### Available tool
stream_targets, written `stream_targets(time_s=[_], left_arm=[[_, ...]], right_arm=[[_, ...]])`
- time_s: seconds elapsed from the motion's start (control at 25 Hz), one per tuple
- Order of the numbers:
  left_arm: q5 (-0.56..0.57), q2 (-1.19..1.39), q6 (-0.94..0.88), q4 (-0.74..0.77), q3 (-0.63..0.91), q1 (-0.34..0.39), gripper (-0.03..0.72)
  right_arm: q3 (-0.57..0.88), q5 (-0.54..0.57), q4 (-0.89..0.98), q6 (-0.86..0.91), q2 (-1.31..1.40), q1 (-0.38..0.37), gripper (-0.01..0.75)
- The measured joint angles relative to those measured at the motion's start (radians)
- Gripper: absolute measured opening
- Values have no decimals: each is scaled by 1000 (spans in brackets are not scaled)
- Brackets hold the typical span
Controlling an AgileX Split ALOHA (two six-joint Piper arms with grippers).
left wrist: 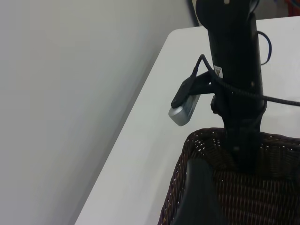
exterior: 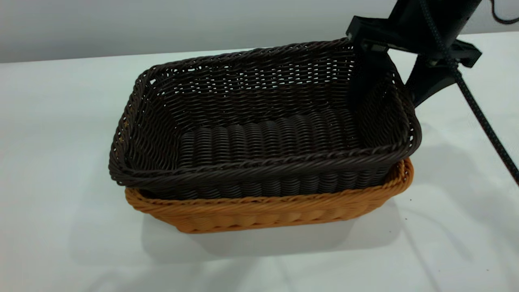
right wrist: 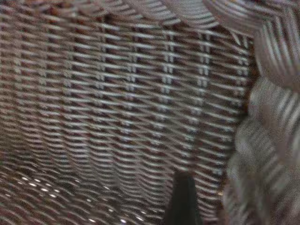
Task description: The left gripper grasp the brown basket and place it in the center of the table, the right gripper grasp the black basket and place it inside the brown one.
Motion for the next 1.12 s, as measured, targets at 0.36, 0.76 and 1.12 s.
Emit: stream_targets(time_s=[0.36,0.76,1.12], left_arm=[[0,0,0,0,0,0,449],[1,0,-15,0,0,0,407],[85,-45,-133,51,1,0,29]], right_arm=[[-153,137,-97,25,-52,0,546],[-184,141,-117,-3,-224,0,479],[-155,55,-124,-19,-438,1,34]])
